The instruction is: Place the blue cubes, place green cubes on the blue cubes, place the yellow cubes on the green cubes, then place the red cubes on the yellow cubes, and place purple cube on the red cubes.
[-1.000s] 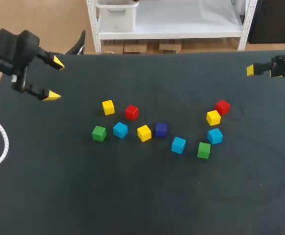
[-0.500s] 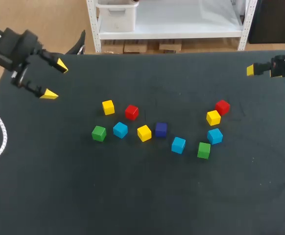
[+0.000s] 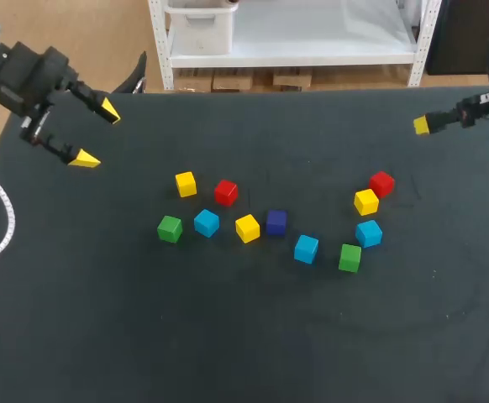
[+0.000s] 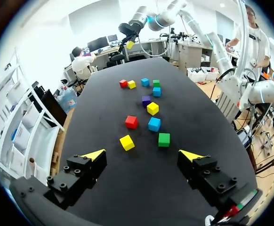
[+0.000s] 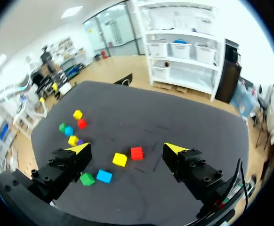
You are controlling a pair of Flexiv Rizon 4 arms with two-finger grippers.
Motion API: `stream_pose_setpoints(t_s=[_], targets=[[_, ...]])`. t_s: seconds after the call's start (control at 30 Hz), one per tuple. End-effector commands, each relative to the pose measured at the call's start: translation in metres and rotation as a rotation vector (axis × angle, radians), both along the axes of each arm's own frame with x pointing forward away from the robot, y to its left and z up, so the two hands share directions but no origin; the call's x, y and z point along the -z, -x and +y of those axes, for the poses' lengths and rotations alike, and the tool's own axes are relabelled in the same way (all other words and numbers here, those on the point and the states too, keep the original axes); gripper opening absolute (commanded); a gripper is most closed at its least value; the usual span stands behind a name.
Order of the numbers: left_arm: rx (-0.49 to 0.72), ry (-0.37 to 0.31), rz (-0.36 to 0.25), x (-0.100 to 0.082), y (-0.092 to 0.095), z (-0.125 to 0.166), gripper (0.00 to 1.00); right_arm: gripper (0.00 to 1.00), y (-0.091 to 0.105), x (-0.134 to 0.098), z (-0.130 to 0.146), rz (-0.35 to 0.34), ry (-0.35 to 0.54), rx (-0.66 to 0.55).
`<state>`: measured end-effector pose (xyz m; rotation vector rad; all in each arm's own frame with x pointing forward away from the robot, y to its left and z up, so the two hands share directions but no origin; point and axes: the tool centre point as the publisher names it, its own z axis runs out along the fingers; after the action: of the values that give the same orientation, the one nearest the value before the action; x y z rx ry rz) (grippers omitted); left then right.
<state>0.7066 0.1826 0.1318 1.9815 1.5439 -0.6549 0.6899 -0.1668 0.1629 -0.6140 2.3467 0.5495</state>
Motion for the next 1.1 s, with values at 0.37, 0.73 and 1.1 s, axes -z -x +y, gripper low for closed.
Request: stream_pose_setpoints(t_s=[0.37, 0.73, 1.1], targets=[[0.0, 0.0, -0.002, 0.0, 0.0, 0.0, 1.0, 1.0, 0.002, -0.01, -0.006, 0.134, 0.106, -1.162], [0.0, 0.0, -0.002, 0.0, 0.0, 0.0, 1.0, 1.0, 0.012, -0.012, 0.024, -0.025, 0.47, -1.722], [0.0, 0.0, -0.002, 0.0, 0.0, 0.0, 1.0, 1.0, 0.029, -0.011, 0.032, -0.198, 0.568, -2.035]])
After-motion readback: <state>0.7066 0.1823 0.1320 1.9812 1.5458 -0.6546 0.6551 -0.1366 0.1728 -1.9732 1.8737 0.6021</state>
